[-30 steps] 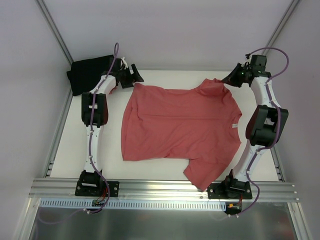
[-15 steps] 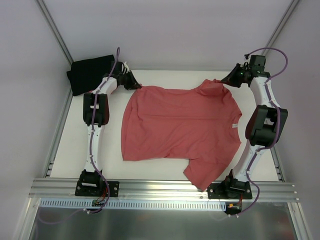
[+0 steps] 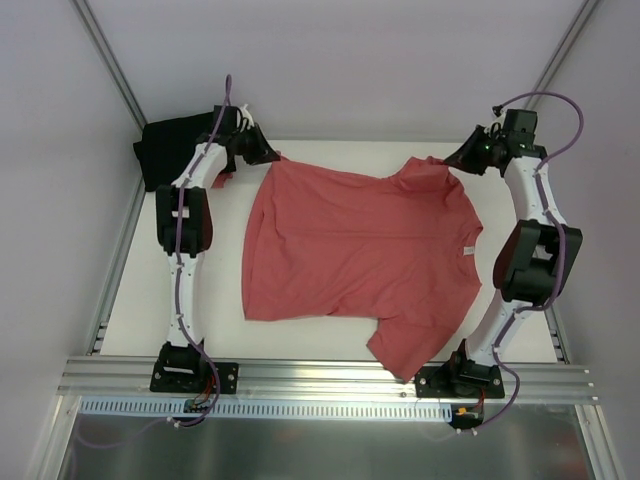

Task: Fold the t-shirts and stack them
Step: Grap the side of the flattened tshirt furthest away from the robot with both arms

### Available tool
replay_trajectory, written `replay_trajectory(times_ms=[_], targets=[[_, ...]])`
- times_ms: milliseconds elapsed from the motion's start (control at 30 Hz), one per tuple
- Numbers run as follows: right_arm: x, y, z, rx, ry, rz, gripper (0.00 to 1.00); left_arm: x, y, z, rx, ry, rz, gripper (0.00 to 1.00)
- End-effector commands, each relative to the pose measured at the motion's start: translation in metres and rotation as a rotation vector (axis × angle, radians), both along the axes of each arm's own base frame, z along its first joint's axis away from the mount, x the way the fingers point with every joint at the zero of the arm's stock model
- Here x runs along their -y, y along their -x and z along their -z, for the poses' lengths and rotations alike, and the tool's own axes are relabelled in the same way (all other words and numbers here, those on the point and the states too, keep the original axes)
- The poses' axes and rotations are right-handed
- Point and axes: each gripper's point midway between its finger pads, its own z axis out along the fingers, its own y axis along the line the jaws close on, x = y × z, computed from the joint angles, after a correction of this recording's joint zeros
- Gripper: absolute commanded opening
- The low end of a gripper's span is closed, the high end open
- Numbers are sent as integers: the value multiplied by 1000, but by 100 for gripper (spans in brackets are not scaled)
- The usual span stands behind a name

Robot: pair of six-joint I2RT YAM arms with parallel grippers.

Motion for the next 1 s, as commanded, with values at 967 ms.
replay_trajectory(times_ms=[967], targets=[[-23,197,49,-146,19,-43,0,25,119,-121,127,-13,132,0]])
